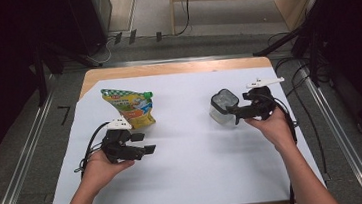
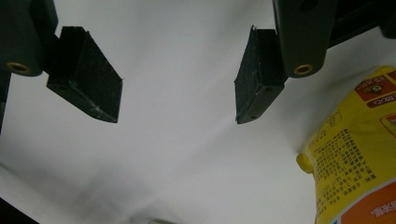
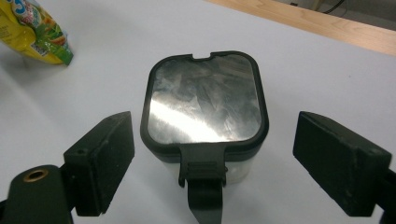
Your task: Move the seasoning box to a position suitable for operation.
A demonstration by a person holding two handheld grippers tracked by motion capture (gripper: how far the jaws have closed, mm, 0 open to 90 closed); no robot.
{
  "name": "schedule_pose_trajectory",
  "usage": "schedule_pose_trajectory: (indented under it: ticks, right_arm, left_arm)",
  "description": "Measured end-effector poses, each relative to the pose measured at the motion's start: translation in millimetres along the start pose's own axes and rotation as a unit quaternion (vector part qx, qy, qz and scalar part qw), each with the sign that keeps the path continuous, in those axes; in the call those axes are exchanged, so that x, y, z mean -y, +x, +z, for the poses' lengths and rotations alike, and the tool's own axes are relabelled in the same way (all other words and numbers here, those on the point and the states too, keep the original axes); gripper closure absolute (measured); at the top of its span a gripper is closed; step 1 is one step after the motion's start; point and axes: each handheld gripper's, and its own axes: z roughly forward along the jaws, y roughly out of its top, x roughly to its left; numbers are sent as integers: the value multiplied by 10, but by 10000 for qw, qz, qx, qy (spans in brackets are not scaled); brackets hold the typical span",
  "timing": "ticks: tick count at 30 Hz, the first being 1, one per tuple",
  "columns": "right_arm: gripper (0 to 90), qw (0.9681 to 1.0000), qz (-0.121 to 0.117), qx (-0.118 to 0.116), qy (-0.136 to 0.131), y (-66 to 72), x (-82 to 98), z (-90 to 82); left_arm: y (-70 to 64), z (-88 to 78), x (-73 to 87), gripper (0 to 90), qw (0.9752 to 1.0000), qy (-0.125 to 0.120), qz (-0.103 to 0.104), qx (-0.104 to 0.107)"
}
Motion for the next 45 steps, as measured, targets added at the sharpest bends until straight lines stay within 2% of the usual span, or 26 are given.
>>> schedule_pose_trajectory:
  ticks: [6, 9, 14, 15, 17, 20, 28, 36, 42, 45]
  right_arm:
    - [133, 10000, 10, 10, 19, 10, -40, 124]
    - [113, 9998, -99, 82, 131, 41, -27, 214]
    - [113, 9997, -128, 70, 194, 83, -21, 302]
    - [108, 9994, -174, 119, 256, 105, -7, 366]
    - [107, 9993, -193, 154, 288, 109, 0, 387]
    - [108, 9990, -165, 230, 346, 108, 39, 491]
    - [140, 9991, -84, 206, 350, 70, 87, 605]
    - [149, 9994, -118, 209, 255, 61, 114, 659]
    - [164, 9984, -362, 343, 285, 102, 98, 636]
    - [164, 9985, -305, 369, 265, 97, 98, 629]
  left_arm:
    - [5, 0, -2, 337, 10000, -17, 3, 9]
    - [8, 4, 1, 337, 10000, 4, 10, 5]
    - [-3, 22, 2, 337, 10000, 27, 18, 10]
    - [-10, 25, 3, 337, 10000, 37, 20, 0]
    - [-21, 26, 9, 337, 10000, 29, 3, -1]
    - [-29, 12, 21, 337, 10000, 39, 12, -8]
    - [-28, -17, 62, 337, 10000, 31, -49, -49]
    - [-23, -29, 81, 338, 10000, 30, -63, -62]
    - [-26, -21, 75, 338, 10000, 18, -64, -59]
    - [-28, -15, 68, 338, 10000, 20, -58, -50]
